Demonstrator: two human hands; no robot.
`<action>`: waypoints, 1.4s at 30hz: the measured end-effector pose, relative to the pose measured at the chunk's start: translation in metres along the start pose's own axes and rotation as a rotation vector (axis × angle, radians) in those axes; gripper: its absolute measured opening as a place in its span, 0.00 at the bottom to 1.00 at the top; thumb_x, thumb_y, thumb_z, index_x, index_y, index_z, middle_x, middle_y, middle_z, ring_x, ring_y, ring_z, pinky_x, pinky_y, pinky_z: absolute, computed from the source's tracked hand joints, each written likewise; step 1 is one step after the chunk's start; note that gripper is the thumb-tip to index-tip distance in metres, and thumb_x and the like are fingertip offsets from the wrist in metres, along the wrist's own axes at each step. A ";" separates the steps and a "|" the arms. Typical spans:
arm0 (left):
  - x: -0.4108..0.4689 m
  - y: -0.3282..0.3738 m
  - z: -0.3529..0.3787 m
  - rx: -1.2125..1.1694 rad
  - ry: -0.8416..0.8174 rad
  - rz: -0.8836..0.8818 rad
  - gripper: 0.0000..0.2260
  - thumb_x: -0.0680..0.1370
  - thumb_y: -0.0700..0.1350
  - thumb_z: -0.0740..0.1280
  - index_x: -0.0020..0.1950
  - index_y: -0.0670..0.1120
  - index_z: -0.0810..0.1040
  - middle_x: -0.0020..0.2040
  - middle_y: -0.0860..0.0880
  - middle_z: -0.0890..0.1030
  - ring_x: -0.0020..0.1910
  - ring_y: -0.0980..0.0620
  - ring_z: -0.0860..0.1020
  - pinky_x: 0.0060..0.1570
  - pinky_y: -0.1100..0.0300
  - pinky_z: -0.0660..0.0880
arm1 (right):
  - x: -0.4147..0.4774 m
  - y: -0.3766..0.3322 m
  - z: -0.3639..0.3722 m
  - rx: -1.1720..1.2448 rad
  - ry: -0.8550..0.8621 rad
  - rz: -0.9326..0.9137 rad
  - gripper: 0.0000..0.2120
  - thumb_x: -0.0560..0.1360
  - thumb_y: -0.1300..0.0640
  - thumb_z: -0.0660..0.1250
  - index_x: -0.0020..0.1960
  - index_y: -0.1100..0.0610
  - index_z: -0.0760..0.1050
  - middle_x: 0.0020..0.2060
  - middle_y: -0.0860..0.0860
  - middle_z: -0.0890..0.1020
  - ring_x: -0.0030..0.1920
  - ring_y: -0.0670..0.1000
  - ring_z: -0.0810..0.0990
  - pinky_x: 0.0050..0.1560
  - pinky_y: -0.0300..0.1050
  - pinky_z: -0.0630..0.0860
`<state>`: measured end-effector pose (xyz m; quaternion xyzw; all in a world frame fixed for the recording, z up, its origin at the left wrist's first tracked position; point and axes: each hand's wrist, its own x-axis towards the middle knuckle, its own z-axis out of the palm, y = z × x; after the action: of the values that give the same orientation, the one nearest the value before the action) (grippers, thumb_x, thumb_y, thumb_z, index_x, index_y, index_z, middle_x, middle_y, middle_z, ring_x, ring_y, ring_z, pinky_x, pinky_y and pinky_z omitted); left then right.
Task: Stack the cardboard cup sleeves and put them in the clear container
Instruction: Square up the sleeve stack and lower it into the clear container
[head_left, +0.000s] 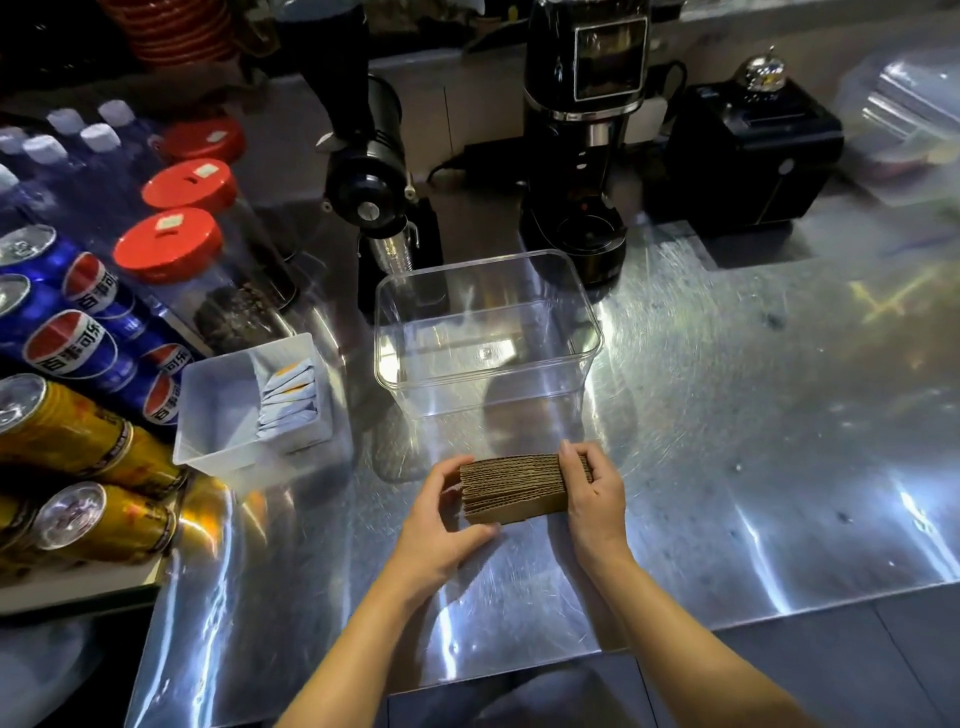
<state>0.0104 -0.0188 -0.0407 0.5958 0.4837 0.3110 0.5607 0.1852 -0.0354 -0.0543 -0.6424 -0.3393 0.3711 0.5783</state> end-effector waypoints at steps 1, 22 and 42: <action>0.001 0.000 0.000 0.013 0.012 0.009 0.28 0.64 0.40 0.75 0.61 0.52 0.71 0.56 0.49 0.80 0.55 0.55 0.79 0.59 0.59 0.75 | 0.000 -0.001 -0.001 -0.002 -0.010 -0.005 0.12 0.77 0.52 0.61 0.36 0.53 0.74 0.29 0.44 0.75 0.32 0.40 0.72 0.33 0.32 0.68; 0.008 -0.010 -0.002 0.041 0.074 0.011 0.21 0.67 0.39 0.75 0.52 0.62 0.77 0.51 0.59 0.83 0.52 0.57 0.81 0.56 0.57 0.76 | 0.010 0.002 -0.067 -0.220 -0.475 0.020 0.27 0.62 0.56 0.73 0.57 0.38 0.73 0.54 0.40 0.82 0.58 0.45 0.79 0.64 0.52 0.72; 0.059 0.097 -0.043 -0.108 0.245 0.287 0.18 0.69 0.37 0.71 0.49 0.59 0.78 0.44 0.58 0.84 0.46 0.59 0.81 0.50 0.62 0.75 | 0.055 -0.124 -0.023 0.028 -0.385 -0.174 0.15 0.71 0.67 0.67 0.50 0.49 0.77 0.46 0.47 0.83 0.46 0.44 0.81 0.45 0.35 0.78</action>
<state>0.0133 0.0609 0.0511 0.5853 0.4409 0.4835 0.4787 0.2315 0.0139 0.0657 -0.5198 -0.4927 0.4404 0.5414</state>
